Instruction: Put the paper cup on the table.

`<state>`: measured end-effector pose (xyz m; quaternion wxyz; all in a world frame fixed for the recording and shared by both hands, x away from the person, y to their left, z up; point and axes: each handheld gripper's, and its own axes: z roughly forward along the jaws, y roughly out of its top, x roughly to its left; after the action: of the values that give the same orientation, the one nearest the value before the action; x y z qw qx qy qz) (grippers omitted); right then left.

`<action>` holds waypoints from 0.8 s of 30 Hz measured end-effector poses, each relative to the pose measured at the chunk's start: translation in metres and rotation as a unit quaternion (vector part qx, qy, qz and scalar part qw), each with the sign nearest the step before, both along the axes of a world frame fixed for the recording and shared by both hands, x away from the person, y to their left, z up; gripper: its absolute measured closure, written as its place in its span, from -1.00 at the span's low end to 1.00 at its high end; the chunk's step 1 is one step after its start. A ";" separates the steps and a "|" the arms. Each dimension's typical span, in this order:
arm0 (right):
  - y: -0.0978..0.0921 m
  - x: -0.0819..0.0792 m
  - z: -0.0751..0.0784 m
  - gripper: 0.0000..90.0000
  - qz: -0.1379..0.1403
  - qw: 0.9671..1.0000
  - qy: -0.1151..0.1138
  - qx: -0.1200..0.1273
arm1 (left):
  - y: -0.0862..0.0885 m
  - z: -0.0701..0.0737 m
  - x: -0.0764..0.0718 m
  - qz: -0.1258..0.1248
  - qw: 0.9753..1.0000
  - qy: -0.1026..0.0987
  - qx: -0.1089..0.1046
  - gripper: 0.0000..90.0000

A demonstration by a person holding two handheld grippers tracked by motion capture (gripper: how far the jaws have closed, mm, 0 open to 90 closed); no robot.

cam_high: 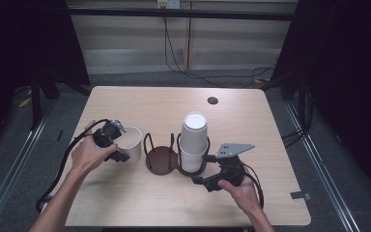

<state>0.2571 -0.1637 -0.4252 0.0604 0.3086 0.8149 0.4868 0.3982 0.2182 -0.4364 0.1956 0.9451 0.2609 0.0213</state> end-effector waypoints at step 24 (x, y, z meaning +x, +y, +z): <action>-0.002 -0.001 0.001 -0.67 -0.005 1.000 -0.002 -0.001 | 0.044 0.008 -0.037 0.065 0.986 -0.047 -0.147 -0.52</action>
<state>0.2561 -0.1656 -0.4243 0.0649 0.3115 0.8137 0.4865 0.3615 0.2620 -0.4284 0.3425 0.8850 0.3127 0.0403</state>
